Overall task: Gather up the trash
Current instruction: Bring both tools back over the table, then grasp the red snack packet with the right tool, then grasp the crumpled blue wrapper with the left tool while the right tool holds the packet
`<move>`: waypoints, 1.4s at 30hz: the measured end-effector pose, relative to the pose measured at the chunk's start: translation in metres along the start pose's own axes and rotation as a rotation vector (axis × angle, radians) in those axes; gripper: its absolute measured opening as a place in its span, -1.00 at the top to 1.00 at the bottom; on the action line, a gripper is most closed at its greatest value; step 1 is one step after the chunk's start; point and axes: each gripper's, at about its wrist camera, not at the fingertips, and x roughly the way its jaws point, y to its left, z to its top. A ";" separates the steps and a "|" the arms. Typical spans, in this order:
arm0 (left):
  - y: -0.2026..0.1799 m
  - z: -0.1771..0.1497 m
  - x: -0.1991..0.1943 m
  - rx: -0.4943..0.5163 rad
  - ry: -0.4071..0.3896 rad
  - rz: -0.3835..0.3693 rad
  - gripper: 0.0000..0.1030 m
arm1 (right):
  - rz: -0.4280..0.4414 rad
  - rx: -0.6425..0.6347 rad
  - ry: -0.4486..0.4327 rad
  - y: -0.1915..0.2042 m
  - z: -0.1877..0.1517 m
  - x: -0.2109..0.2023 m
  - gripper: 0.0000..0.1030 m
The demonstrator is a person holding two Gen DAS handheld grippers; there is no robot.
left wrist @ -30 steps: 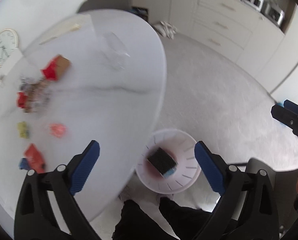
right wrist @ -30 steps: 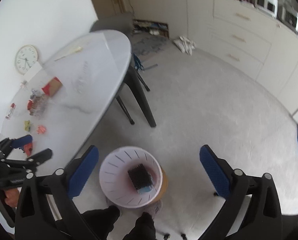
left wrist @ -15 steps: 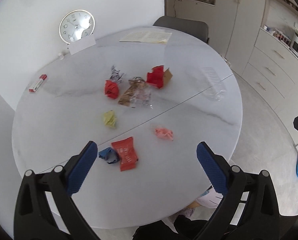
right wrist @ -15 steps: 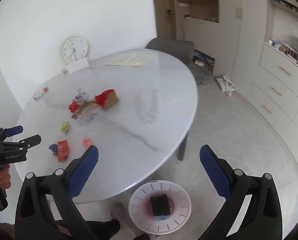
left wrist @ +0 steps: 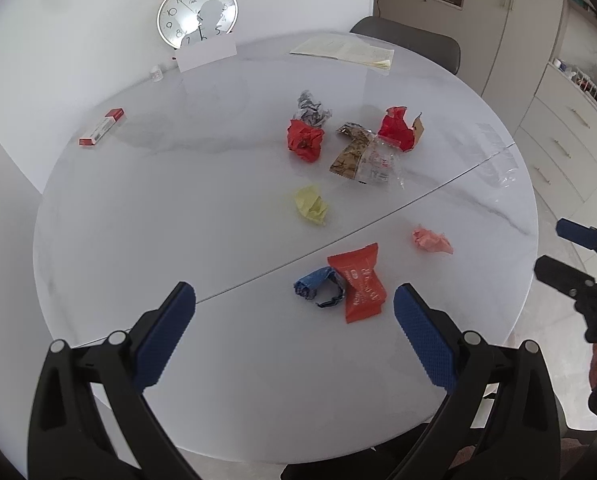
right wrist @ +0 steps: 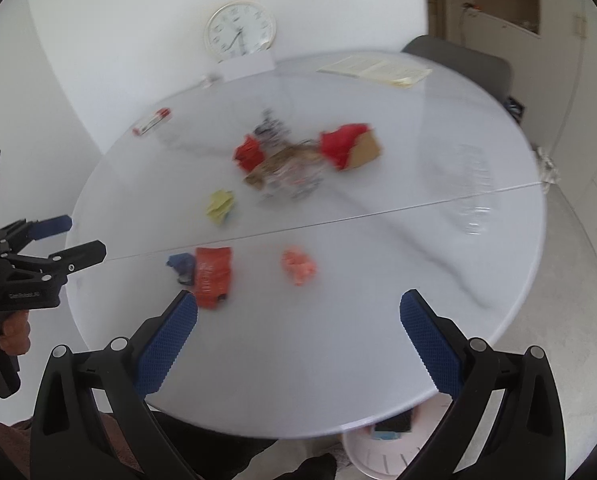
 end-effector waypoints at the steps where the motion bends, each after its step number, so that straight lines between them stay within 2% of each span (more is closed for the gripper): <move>1: 0.005 -0.001 0.003 0.001 0.005 0.001 -0.85 | 0.012 -0.008 0.010 0.008 0.002 0.010 -0.95; 4: 0.018 -0.001 0.012 0.009 0.019 -0.002 -0.85 | 0.035 -0.036 0.052 0.035 0.006 0.048 -0.94; 9: 0.035 -0.003 0.025 0.024 0.043 -0.021 -0.85 | 0.049 -0.063 0.150 0.066 0.008 0.111 -0.63; 11: 0.040 -0.005 0.030 0.018 0.053 -0.030 -0.85 | 0.048 -0.059 0.183 0.071 0.006 0.126 -0.49; 15: 0.048 -0.009 0.037 -0.002 0.065 -0.035 -0.84 | 0.037 -0.062 0.237 0.076 0.003 0.148 -0.38; 19: 0.052 -0.010 0.044 -0.025 0.075 -0.052 -0.81 | 0.013 -0.088 0.266 0.084 0.001 0.160 -0.18; 21: 0.051 -0.008 0.049 -0.024 0.080 -0.061 -0.76 | -0.008 -0.109 0.263 0.086 0.002 0.161 0.03; 22: 0.050 -0.007 0.052 -0.022 0.083 -0.067 -0.74 | -0.014 -0.115 0.266 0.087 0.002 0.161 0.23; 26: 0.041 -0.004 0.065 -0.002 0.093 -0.090 -0.72 | -0.021 -0.092 0.266 0.078 0.005 0.156 0.25; 36: -0.006 0.003 0.106 0.086 0.137 -0.181 -0.68 | -0.044 0.023 0.176 0.039 0.011 0.081 0.25; 39: -0.018 0.002 0.124 0.117 0.164 -0.177 -0.54 | -0.059 0.058 0.160 0.026 0.013 0.066 0.25; 42: -0.023 -0.001 0.137 0.128 0.195 -0.173 -0.28 | -0.078 0.092 0.151 0.011 0.010 0.053 0.25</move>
